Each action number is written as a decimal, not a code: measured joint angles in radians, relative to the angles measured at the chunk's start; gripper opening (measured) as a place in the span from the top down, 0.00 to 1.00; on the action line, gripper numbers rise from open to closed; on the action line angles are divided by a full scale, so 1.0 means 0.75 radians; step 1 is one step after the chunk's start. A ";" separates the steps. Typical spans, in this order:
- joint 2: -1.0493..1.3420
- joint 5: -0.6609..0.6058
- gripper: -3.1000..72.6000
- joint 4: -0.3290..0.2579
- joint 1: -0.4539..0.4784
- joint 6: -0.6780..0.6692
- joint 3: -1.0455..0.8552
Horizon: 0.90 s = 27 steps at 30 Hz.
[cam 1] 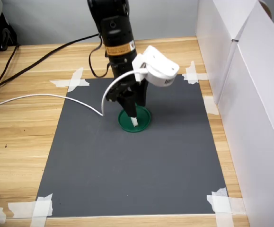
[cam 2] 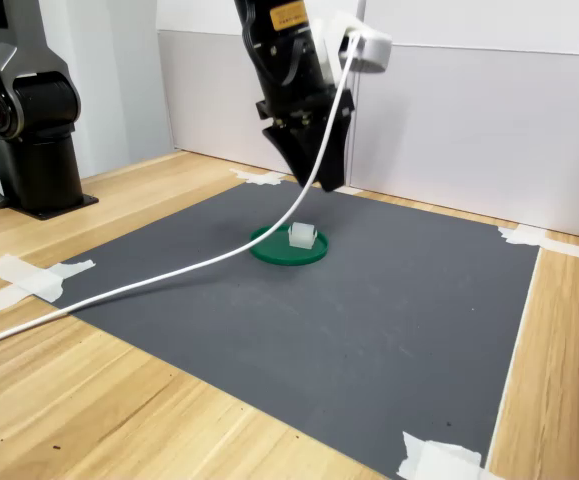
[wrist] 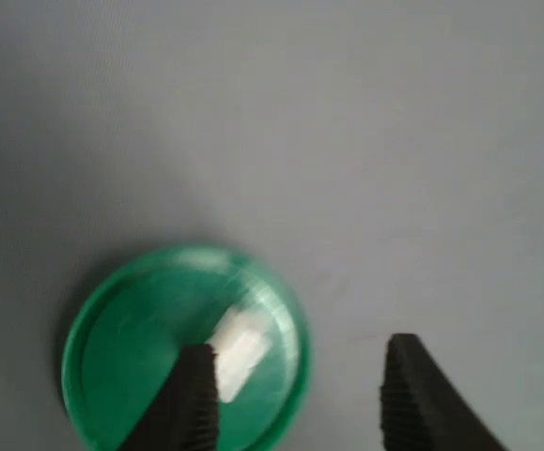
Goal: Grasp a white terminal and put it in the green lid.
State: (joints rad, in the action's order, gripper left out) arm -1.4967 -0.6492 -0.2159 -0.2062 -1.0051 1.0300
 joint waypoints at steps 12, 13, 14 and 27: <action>0.498 0.001 0.97 -0.143 0.000 0.042 0.000; 0.541 0.002 0.97 -0.143 0.000 0.056 -0.005; 0.585 0.008 0.97 -0.143 0.000 0.070 -0.015; 1.197 0.368 0.98 -0.133 0.196 0.674 -0.462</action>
State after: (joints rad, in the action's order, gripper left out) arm -0.5989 -0.3732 -0.3157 -0.0595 -0.4997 0.6832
